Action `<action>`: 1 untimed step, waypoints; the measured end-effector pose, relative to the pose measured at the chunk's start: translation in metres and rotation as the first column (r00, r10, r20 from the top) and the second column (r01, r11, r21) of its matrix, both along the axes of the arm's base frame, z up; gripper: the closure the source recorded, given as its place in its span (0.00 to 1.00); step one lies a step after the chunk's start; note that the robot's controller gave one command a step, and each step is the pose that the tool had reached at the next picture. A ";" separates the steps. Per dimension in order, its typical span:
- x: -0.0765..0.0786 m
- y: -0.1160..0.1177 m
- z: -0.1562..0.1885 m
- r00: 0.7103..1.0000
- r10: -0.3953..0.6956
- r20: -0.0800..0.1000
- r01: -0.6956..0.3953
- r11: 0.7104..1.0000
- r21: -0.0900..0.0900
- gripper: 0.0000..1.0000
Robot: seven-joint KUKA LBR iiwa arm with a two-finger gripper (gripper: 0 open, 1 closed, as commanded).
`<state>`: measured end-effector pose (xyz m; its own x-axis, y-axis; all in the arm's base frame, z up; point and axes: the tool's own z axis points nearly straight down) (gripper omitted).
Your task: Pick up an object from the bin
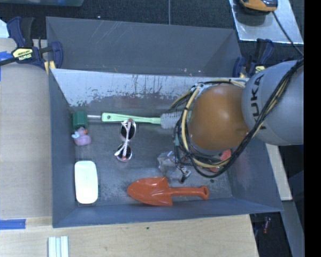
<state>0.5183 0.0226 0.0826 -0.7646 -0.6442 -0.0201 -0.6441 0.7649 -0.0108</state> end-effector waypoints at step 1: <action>0.044 0.017 -0.004 0.994 0.111 0.002 -0.111 0.994 -0.002 1.00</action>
Offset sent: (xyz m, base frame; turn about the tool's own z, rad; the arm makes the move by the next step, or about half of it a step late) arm 0.0215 0.0311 -0.0126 0.0381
